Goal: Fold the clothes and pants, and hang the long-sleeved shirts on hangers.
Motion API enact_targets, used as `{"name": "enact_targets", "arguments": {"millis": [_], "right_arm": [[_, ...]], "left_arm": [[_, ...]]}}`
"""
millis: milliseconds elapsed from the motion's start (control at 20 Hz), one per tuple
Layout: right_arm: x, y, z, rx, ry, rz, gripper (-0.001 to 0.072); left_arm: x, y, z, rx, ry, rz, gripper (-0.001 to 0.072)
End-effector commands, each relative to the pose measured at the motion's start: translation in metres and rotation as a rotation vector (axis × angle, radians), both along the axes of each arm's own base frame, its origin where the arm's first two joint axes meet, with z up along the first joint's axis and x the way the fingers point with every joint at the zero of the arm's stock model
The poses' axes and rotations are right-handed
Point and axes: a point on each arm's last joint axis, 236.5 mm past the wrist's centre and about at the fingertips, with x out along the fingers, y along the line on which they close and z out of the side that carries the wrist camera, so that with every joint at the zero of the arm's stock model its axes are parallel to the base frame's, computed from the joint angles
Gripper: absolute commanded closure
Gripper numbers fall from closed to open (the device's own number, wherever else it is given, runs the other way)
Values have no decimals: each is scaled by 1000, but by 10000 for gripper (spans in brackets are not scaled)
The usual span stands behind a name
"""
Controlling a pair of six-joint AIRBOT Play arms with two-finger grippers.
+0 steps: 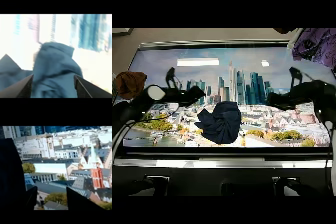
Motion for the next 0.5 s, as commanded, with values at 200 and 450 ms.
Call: {"name": "enact_targets", "arguments": {"millis": [200, 450], "right_arm": [[-15, 120, -101, 401, 242, 153, 273], [-27, 166, -127, 399, 264, 208, 322]], "left_arm": [[-1, 79, -4, 16, 94, 88, 126], [-1, 82, -9, 44, 93, 75, 125]]}}
